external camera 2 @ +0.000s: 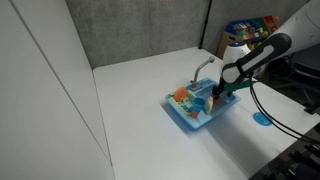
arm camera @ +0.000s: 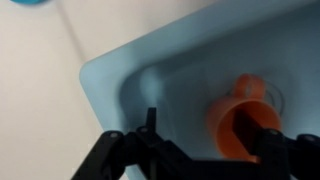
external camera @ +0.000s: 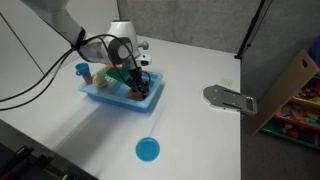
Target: Put the orange mug on the blue plate
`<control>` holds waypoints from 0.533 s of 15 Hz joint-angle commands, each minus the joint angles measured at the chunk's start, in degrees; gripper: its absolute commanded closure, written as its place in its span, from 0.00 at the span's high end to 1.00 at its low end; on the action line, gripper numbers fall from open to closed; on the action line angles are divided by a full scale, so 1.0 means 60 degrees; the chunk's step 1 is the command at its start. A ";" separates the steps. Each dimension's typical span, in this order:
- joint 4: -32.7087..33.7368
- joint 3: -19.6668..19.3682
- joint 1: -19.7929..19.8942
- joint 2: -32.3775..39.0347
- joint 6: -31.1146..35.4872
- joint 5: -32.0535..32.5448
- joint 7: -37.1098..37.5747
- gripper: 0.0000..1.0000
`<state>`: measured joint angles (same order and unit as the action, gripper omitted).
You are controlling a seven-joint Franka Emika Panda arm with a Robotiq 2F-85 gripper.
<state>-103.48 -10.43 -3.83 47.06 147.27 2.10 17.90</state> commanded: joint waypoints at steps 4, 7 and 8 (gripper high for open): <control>0.0036 -0.0195 -0.0346 -0.0153 0.0002 0.0101 0.0377 0.27; -0.0164 -0.0173 -0.0489 -0.0523 -0.0037 0.0118 0.0355 0.04; -0.0217 -0.0161 -0.0529 -0.0640 -0.0044 0.0128 0.0335 0.02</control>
<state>-103.36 -11.07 -6.05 46.10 147.27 2.11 18.73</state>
